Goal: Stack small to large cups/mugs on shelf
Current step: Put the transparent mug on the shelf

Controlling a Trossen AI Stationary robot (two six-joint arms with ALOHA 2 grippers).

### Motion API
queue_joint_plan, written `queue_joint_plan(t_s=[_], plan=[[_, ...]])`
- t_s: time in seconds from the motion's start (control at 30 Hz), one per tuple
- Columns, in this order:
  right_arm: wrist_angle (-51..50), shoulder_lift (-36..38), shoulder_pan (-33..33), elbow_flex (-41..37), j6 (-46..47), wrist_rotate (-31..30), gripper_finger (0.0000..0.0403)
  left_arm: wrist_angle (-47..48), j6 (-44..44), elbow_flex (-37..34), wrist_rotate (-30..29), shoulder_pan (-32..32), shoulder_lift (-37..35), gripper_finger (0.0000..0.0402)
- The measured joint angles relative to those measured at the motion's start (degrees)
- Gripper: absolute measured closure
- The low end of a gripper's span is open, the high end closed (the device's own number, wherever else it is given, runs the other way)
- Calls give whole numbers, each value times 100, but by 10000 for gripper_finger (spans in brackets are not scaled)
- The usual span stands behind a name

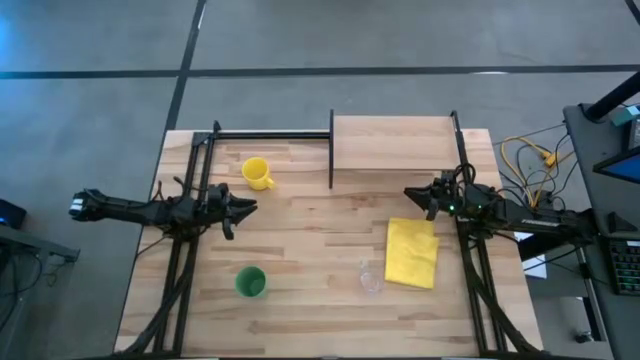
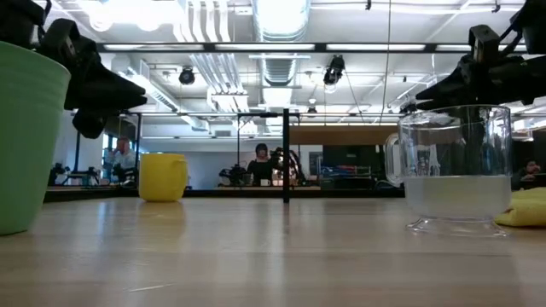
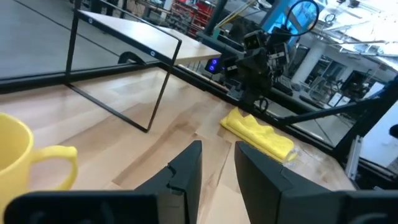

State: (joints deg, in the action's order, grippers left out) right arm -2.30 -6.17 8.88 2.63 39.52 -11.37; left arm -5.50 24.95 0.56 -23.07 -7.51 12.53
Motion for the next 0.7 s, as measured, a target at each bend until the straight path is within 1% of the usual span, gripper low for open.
queue_joint_plan(t_s=[0.07, 0.13, 0.17, 0.23, 0.3, 0.37, 0.43, 0.47, 0.57, 0.6, 0.7], plan=[[-13, -5, 0, 0, -8, -261, 330, 6, -46, 0, -2, 0, 9, 320], [7, -16, 0, 0, 326, -645, 333, 47, -131, 0, -2, 0, 7, 320], [65, -22, 2, 0, 462, -738, 335, 102, -136, 0, 4, 0, 7, 320], [446, -40, 1, 0, 528, -681, 338, 156, -153, 27, 25, 0, 26, 320], [1122, -89, -2, 31, 453, -294, 341, 301, -645, 297, 158, 0, 84, 320], [1484, -222, -4, 257, 303, 111, 344, 432, -1554, 850, 287, -2, 219, 320], [1374, -421, -10, 717, 58, 256, 347, 1160, -2380, 1551, 225, -5, 475, 320], [1191, -566, -15, 1004, -111, 261, 348, 1664, -2603, 1986, 66, -6, 647, 320], [292, -1172, -15, 1994, -614, 275, 351, 3459, -2605, 3277, -477, 1, 1303, 320], [-33, -1431, -15, 2358, -763, 277, 351, 3993, -2481, 3653, -531, 0, 1560, 320], [-929, -2252, -15, 3428, -1198, 283, 351, 5201, -2123, 4730, -528, 0, 2422, 320]])
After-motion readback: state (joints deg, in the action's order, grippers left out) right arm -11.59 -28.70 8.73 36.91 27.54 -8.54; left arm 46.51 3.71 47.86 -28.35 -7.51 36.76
